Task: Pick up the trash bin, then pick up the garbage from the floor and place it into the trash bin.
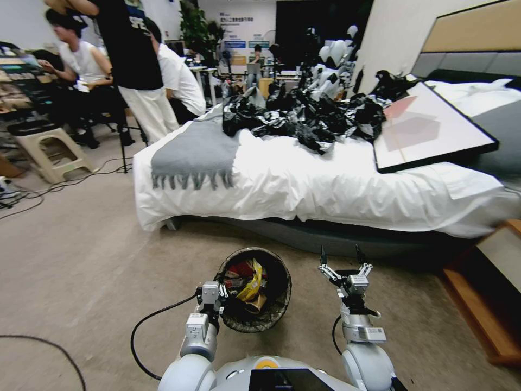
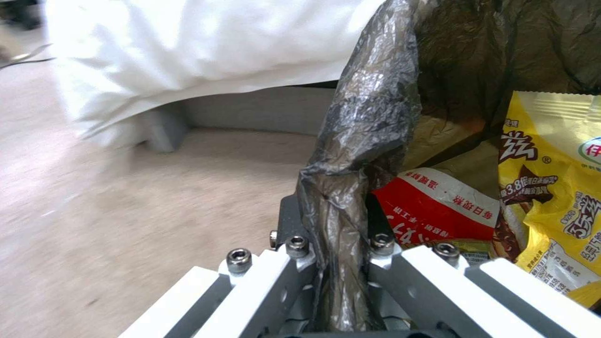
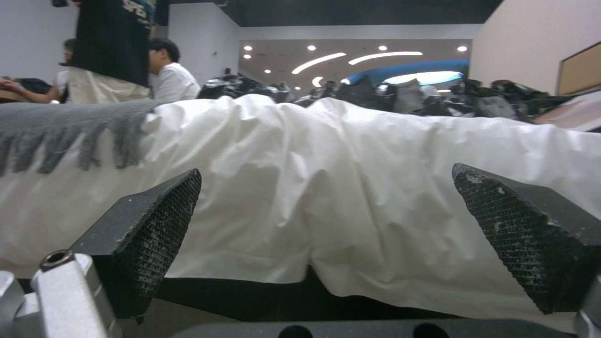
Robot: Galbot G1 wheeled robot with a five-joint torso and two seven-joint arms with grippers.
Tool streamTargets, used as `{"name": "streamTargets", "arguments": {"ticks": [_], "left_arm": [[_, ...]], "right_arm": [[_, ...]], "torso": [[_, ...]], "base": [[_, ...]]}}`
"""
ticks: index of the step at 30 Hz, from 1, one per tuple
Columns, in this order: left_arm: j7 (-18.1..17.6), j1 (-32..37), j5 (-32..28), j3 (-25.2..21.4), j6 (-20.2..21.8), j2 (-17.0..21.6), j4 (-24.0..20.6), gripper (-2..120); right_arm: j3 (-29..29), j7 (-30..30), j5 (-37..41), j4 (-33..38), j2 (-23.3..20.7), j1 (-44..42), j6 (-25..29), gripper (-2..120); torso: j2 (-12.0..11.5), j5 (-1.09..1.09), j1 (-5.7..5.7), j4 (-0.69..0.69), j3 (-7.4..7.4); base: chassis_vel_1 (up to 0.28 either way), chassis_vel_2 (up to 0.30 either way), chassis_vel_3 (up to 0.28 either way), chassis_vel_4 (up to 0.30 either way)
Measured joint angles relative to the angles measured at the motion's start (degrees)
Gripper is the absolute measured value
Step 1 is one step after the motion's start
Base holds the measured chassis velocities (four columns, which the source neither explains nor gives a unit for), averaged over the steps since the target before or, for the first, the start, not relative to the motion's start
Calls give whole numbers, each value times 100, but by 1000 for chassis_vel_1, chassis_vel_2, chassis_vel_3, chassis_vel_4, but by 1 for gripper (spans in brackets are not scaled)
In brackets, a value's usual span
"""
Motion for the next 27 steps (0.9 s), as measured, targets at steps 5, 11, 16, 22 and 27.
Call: {"name": "streamTargets", "arguments": {"ticks": [5,11,16,22,27], "left_arm": [[1,7,-17,-34,5,4,-37,0],[0,-7,-24,-51,9,-1,-43,0],[0,-26,-38,-57,17,-3,-46,0],[0,-26,-41,-61,20,-2,-48,0],[12,-26,-40,-56,7,-8,-50,0]], "right_arm": [[5,10,-3,-1,-5,48,-7,100],[25,3,-3,3,-22,86,-10,100],[23,-5,-14,-6,-24,106,-10,100],[15,-17,-46,-14,-22,119,-11,100],[12,-30,-60,-10,-26,121,-11,100]], "torso": [[0,0,0,-1,0],[0,0,0,1,0],[0,0,0,-1,0],[0,0,0,0,0],[0,0,0,0,0]], "base": [[105,101,106,115],[130,137,136,111],[116,128,141,109],[123,124,115,130],[140,131,124,123]]}}
